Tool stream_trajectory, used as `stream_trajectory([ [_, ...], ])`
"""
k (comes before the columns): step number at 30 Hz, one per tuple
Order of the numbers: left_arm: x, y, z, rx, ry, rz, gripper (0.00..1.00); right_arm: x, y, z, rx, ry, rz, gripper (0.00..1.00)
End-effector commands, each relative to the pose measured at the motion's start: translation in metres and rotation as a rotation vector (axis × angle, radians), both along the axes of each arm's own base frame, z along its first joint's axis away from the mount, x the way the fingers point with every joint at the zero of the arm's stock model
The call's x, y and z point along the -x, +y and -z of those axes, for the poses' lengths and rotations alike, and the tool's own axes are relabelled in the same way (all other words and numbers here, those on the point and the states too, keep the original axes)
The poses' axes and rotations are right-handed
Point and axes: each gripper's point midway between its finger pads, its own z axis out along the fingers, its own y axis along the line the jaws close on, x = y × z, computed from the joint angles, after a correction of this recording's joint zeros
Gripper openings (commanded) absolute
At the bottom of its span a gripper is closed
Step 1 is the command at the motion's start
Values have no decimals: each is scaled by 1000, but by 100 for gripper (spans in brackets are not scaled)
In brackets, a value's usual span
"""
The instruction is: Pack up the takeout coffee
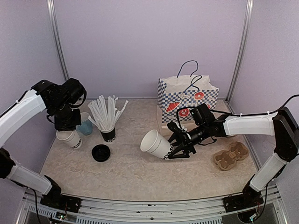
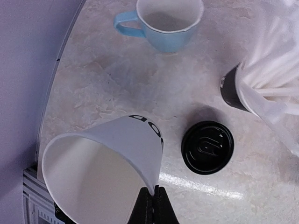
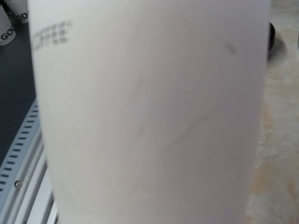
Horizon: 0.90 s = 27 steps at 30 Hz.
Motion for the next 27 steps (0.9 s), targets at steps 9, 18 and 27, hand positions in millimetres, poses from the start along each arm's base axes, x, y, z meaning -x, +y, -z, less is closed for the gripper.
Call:
stream_trajectory([
  [9,-44,62,70,-10,132,-50,0,6,-4,-15,-36,-16,-27,63],
  [18,-53,78,104,-18,228,-33,0,6,-4,-9,-23,-2,-30,63],
  [27,-65,71,66,-5,147,-51,29,6,-3,-18,-28,4,-34,63],
])
